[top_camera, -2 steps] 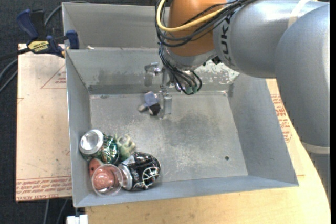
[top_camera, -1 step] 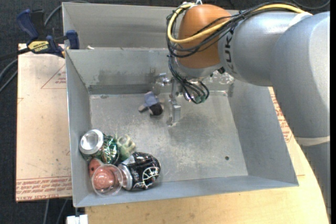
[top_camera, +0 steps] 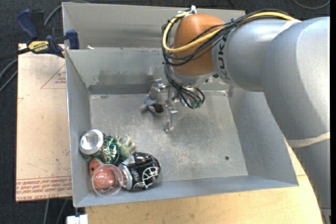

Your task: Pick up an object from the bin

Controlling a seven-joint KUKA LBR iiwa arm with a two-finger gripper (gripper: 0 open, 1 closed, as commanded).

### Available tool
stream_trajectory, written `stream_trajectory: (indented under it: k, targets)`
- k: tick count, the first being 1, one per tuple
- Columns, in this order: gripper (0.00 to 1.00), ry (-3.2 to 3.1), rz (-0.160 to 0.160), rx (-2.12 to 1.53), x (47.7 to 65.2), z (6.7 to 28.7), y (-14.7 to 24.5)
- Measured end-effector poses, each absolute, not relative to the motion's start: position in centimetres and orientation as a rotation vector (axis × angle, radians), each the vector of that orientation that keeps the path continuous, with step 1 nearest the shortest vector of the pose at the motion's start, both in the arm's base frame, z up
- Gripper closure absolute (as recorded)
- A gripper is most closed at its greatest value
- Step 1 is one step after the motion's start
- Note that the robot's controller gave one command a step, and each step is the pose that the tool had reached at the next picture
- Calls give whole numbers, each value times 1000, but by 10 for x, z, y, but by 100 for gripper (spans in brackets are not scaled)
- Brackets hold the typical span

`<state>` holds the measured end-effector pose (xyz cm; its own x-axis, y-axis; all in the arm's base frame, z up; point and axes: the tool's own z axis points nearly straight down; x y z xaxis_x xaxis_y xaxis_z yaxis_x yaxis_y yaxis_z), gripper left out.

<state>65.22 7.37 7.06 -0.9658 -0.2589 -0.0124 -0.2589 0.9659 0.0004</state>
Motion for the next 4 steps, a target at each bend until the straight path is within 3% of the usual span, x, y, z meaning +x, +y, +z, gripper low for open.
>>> stream_trajectory:
  k: [1, 3, 4]
  targets:
    - [100, 3107, 7, -376, 654, 72, 73]
    - [100, 3115, 7, -370, 652, 77, 73]
    - [100, 3116, 7, -371, 651, 107, 73]
